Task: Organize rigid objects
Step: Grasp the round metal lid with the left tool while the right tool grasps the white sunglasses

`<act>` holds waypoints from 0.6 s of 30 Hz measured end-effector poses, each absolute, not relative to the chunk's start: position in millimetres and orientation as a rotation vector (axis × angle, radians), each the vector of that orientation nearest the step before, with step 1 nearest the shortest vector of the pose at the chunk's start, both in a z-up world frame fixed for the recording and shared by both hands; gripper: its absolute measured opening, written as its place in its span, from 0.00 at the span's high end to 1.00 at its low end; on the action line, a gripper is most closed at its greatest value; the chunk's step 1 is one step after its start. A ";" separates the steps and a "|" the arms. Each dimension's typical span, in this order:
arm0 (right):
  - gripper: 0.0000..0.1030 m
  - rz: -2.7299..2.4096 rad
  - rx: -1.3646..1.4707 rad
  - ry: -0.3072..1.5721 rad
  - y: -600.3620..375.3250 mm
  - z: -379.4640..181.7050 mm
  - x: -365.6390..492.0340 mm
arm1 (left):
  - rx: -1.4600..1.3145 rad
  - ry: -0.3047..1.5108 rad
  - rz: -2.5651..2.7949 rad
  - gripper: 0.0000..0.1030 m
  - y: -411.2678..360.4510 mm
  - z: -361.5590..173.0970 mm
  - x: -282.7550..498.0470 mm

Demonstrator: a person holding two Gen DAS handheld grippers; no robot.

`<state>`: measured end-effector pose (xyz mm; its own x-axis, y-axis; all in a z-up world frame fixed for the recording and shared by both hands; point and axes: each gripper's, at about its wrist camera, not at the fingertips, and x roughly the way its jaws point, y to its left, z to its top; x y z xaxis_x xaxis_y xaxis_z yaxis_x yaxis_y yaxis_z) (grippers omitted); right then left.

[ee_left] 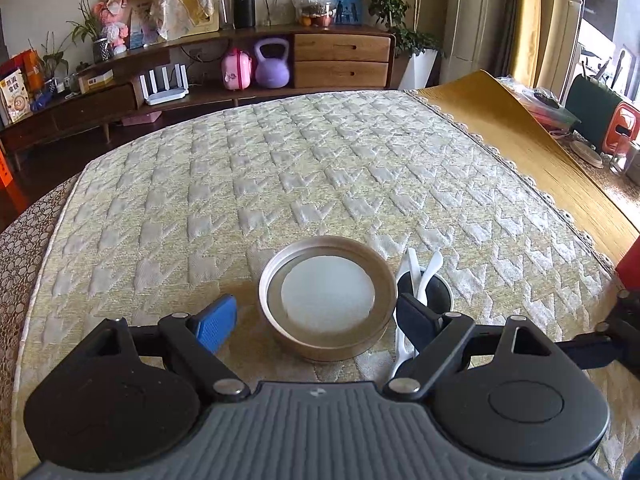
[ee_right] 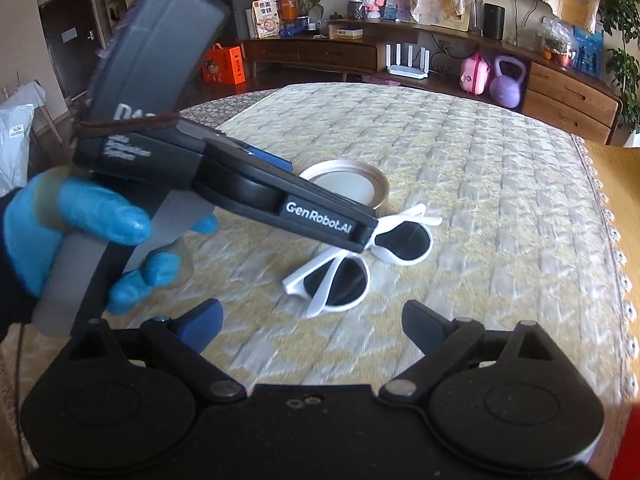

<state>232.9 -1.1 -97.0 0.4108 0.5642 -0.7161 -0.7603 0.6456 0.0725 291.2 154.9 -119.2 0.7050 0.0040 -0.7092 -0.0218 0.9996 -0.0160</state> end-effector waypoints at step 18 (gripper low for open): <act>0.33 0.829 -0.307 0.722 15.0 -112.5 241.3 | -0.069 0.774 0.038 0.15 159.0 -134.6 316.3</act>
